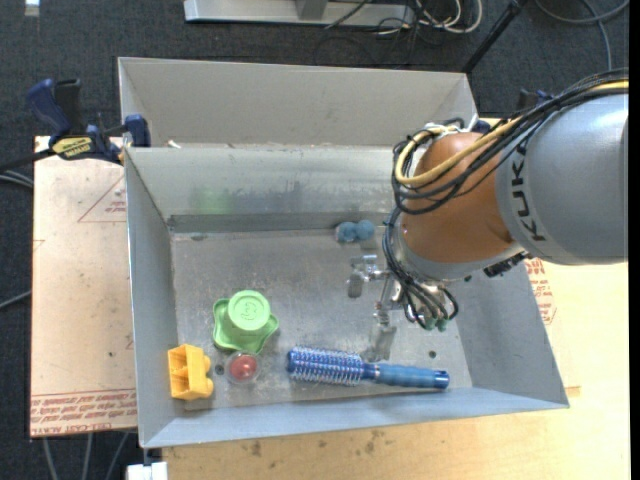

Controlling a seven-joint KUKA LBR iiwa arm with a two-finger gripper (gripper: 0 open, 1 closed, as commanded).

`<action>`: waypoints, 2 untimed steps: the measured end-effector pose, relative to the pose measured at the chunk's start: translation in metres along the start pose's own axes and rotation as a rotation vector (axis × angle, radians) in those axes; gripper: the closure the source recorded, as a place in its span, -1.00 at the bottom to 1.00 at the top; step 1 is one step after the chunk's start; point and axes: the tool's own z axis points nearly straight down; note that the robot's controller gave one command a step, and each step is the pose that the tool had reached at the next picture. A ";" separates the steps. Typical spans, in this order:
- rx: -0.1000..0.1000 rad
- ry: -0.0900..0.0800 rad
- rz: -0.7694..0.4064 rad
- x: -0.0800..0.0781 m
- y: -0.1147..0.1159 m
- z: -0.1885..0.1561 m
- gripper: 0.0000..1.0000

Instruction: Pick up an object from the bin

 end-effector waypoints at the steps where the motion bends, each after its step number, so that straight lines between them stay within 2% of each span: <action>1: 0.001 0.007 0.061 0.033 0.021 0.077 -1.00; 2: 0.001 -0.013 0.063 0.028 0.020 0.072 1.00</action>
Offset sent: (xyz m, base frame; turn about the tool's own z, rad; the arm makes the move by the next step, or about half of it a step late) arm -0.0313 0.0184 -0.0743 0.0647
